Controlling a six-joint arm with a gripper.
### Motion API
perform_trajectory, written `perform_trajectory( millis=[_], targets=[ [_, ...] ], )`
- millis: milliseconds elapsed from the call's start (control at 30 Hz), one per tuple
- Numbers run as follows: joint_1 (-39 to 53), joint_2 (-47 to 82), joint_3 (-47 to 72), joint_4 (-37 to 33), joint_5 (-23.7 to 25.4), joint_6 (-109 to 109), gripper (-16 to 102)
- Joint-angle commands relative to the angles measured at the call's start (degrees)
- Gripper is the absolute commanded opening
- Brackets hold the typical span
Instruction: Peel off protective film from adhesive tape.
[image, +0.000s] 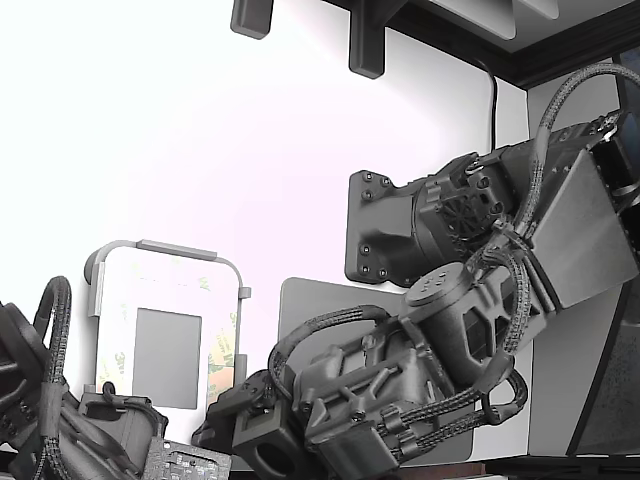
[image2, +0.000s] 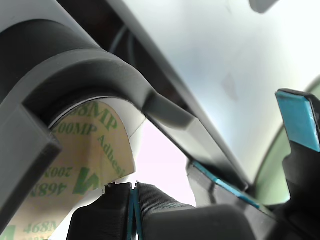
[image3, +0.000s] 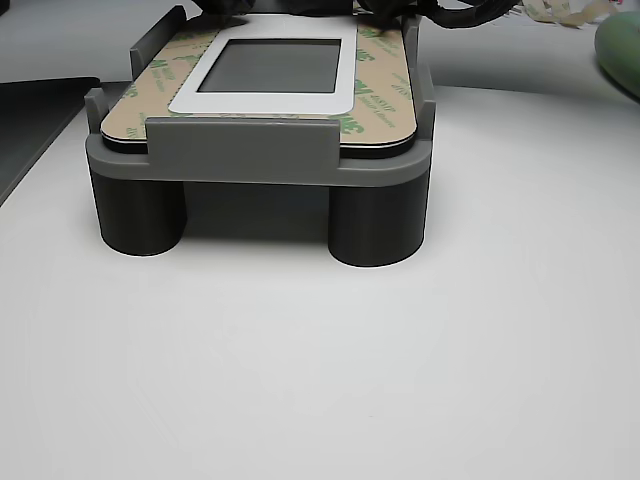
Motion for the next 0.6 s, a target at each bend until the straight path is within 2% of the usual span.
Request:
perform_trajectory(
  millis=[0, 567],
  targets=[
    [-0.35, 1.76, -0.79, -0.18, 0.18, -0.18, -11],
    [-1.41, 2.64, 2.72, -3.25, -0.09, -0.97, -11]
  ],
)
